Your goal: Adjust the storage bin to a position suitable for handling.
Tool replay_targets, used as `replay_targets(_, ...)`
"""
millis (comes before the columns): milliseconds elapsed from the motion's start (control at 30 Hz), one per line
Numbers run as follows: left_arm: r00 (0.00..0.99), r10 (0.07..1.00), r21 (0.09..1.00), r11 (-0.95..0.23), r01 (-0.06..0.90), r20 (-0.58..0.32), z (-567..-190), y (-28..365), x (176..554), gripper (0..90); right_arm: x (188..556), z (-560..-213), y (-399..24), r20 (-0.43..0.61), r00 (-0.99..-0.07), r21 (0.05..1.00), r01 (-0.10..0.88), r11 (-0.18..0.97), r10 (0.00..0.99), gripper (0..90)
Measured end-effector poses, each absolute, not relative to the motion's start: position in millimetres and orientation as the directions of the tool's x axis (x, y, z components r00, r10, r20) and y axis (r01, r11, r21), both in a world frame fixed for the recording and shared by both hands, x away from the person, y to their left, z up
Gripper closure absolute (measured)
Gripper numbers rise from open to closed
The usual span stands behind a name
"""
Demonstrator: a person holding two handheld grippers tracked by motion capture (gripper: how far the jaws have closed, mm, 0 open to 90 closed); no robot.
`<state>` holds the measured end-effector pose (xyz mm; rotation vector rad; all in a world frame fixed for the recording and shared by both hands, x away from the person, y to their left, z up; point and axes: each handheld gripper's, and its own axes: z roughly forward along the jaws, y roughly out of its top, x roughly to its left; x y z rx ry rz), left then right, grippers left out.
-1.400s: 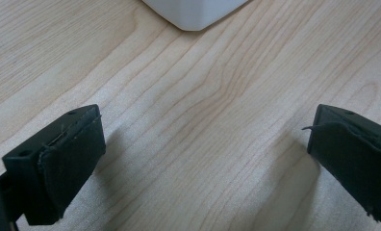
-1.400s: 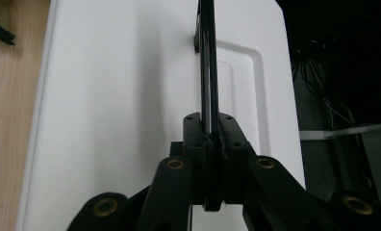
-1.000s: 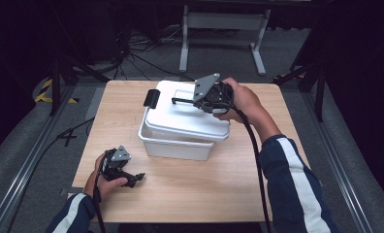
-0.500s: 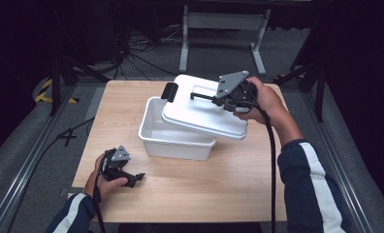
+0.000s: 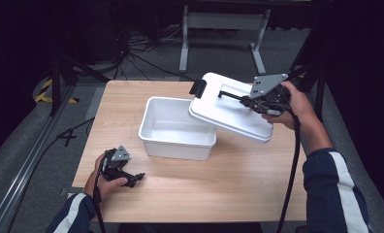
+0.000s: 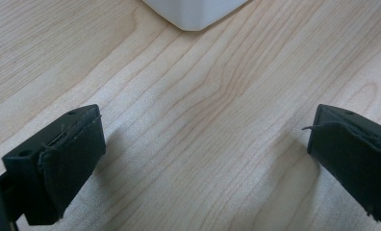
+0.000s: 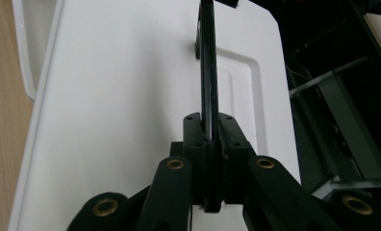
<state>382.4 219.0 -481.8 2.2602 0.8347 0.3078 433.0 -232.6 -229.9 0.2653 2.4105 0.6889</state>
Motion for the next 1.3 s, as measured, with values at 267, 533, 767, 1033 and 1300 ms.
replay_targets(267, 0.763, 0.646, 0.689, -0.545, 0.477, -0.016, -482, 219, 382, 0.1, 426, -235, -279, -0.486, -0.769, 0.561, 0.09, 0.823, 0.415, 84.8)
replay_targets(533, 0.764, 0.645, 0.688, -0.549, 0.475, -0.014, -482, 219, 383, 0.1, 422, -246, -312, -0.467, -0.751, 0.584, 0.134, 0.801, 0.467, 84.9)
replay_targets(767, 0.764, 0.645, 0.688, -0.549, 0.475, -0.013, -482, 219, 383, 0.1, 420, -260, -332, -0.451, -0.737, 0.586, 0.183, 0.79, 0.504, 84.9)
replay_targets(1033, 0.764, 0.645, 0.688, -0.548, 0.475, -0.013, -482, 219, 383, 0.1, 422, -278, -342, -0.437, -0.733, 0.577, 0.216, 0.787, 0.522, 84.9)
replay_targets(1300, 0.764, 0.645, 0.688, -0.548, 0.476, -0.014, -482, 219, 383, 0.1, 430, -301, -343, -0.414, -0.742, 0.563, 0.246, 0.789, 0.527, 84.9)
